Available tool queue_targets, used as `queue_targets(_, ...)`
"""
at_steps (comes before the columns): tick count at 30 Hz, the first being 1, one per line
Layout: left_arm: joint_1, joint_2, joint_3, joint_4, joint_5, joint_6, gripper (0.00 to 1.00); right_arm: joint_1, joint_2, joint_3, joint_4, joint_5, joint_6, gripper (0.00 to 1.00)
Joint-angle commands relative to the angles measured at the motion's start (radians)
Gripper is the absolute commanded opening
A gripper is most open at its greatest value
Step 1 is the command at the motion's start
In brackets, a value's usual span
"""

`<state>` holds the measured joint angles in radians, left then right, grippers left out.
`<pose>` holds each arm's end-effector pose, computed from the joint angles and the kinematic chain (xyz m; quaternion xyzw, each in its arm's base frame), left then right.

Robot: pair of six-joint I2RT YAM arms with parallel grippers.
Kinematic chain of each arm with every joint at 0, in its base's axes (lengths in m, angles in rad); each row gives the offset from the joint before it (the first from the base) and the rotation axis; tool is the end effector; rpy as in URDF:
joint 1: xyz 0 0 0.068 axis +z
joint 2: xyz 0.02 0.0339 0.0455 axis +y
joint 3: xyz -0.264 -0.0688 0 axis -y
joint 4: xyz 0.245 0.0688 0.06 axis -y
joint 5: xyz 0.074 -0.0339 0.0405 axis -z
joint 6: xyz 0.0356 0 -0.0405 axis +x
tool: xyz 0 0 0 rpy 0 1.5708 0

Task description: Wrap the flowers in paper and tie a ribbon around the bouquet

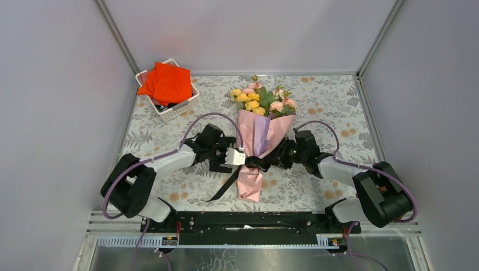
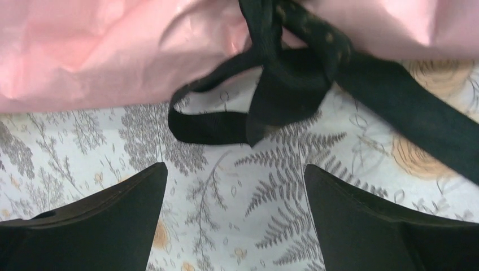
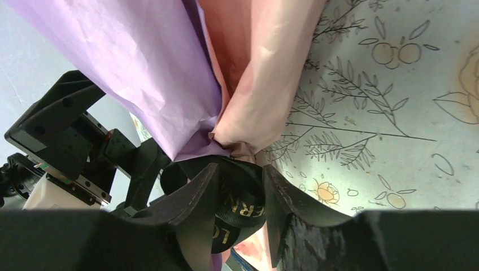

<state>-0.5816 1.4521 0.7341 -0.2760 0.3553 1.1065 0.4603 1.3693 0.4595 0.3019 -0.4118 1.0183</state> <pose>0.2199 -0.1594 0.1696 0.7386 0.5894 -0.0910 0.3143 0.2199 0.1249 0.1547 0.1479 0.8601 0.4393 0.2129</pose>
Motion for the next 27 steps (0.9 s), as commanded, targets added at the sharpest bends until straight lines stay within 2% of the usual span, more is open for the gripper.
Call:
queue_targets(1, -0.003, 0.055, 0.006, 0.183, 0.079, -0.013, 0.98, -0.022, -0.031, -0.005, 0.040, -0.028, 0.002, 0.41)
queue_targets(8, -0.036, 0.099, -0.020, 0.218, 0.106, 0.040, 0.98, -0.044, -0.027, -0.006, 0.039, -0.040, -0.016, 0.30)
queue_targets(10, -0.044, 0.111, -0.027, 0.240, 0.106, 0.047, 0.94, -0.049, -0.027, 0.001, 0.032, -0.046, -0.027, 0.25)
queue_targets(12, -0.046, 0.120, -0.033, 0.253, 0.110, 0.059, 0.85, -0.052, -0.028, 0.010, 0.018, -0.050, -0.041, 0.21)
queue_targets(14, -0.046, 0.127, -0.032, 0.254, 0.117, 0.072, 0.69, -0.055, -0.033, 0.014, 0.009, -0.051, -0.052, 0.16)
queue_targets(17, -0.046, 0.126, -0.027, 0.249, 0.108, 0.080, 0.24, -0.059, -0.042, 0.017, 0.005, -0.056, -0.061, 0.06)
queue_targets(19, -0.046, 0.114, -0.023, 0.247, 0.079, 0.073, 0.03, -0.066, -0.050, 0.019, -0.005, -0.059, -0.071, 0.00)
queue_targets(20, -0.046, 0.106, -0.019, 0.239, 0.067, 0.069, 0.00, -0.070, -0.058, 0.021, -0.023, -0.059, -0.083, 0.00)
queue_targets(27, -0.023, 0.032, -0.008, 0.136, -0.007, 0.083, 0.00, -0.092, -0.142, 0.062, -0.258, 0.050, -0.286, 0.00)
